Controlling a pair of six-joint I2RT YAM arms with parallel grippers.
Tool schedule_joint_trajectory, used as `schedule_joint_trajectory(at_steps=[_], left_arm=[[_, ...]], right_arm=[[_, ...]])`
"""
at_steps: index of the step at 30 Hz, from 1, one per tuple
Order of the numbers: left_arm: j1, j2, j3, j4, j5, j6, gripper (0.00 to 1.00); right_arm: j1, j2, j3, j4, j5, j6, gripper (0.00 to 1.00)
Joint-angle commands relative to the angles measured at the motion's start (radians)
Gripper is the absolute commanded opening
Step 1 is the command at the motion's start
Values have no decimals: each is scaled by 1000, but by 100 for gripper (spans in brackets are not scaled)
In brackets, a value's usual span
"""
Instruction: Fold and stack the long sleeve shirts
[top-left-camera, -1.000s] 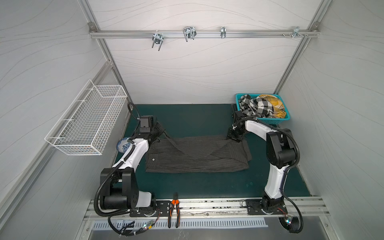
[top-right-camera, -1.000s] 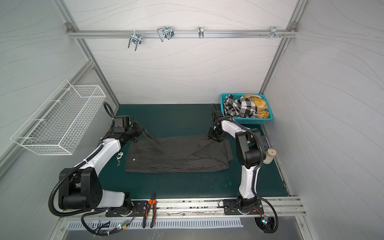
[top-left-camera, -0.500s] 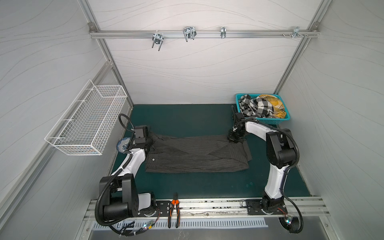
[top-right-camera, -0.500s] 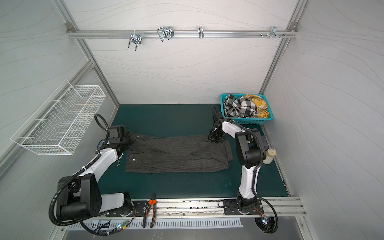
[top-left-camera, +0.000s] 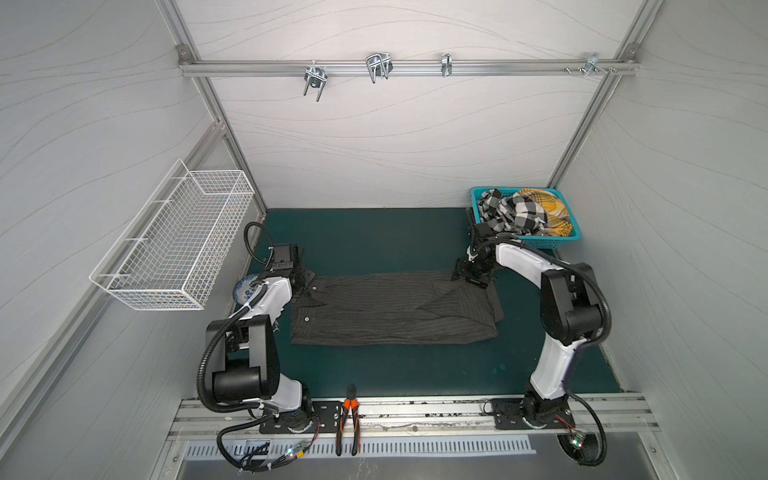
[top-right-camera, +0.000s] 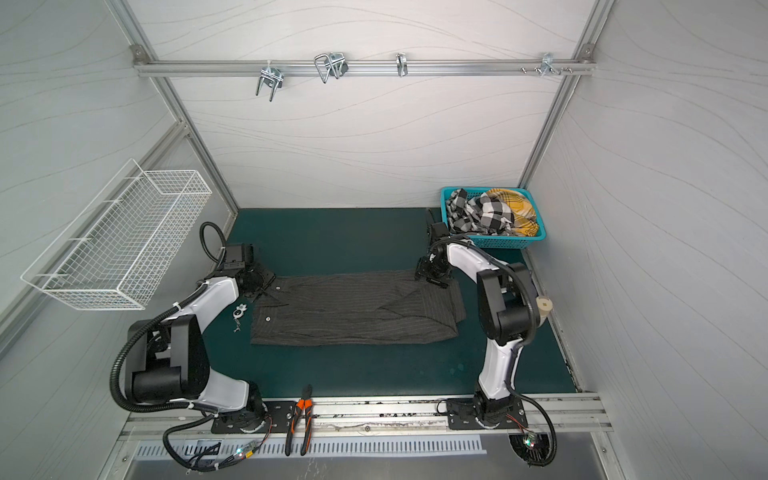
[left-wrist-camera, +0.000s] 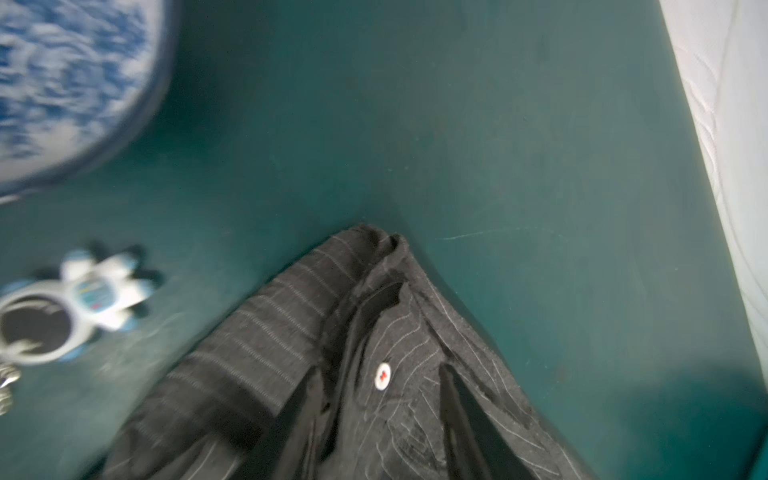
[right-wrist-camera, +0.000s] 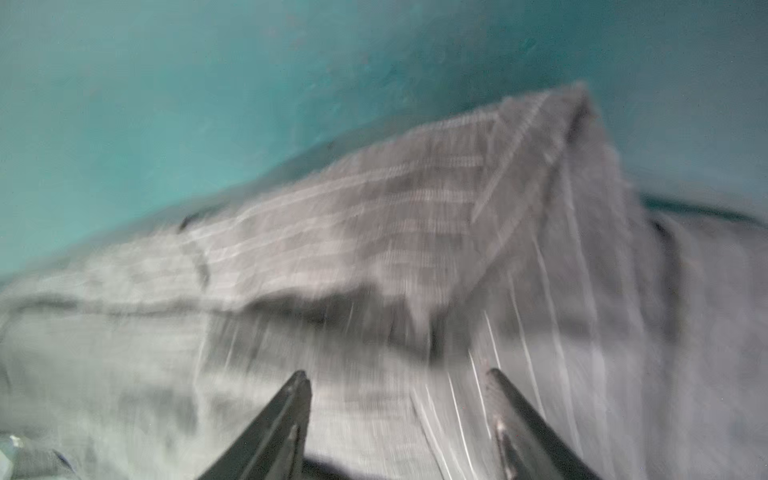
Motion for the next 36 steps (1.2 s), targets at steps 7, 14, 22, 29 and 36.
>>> schedule_joint_trajectory(at_steps=[7,14,22,29,36], left_arm=[[-110,-52,96,-204,-72,-34,54],[-140,242,149,-170,74,-19,18],[-86,303,131,-183,65,-11,2],[-55,269,102,-222,78,22,0],[-372,91,-20,-138,209,-27,20]], right_arm=[[199,-397,-300,-191,87,117,68],[281,-395,-485,-67,21,264,35],[245,-79,-373,68,12,249,20],[142,308,328,-146,54,80,20],[158,225,569,-323,88,-21,60]])
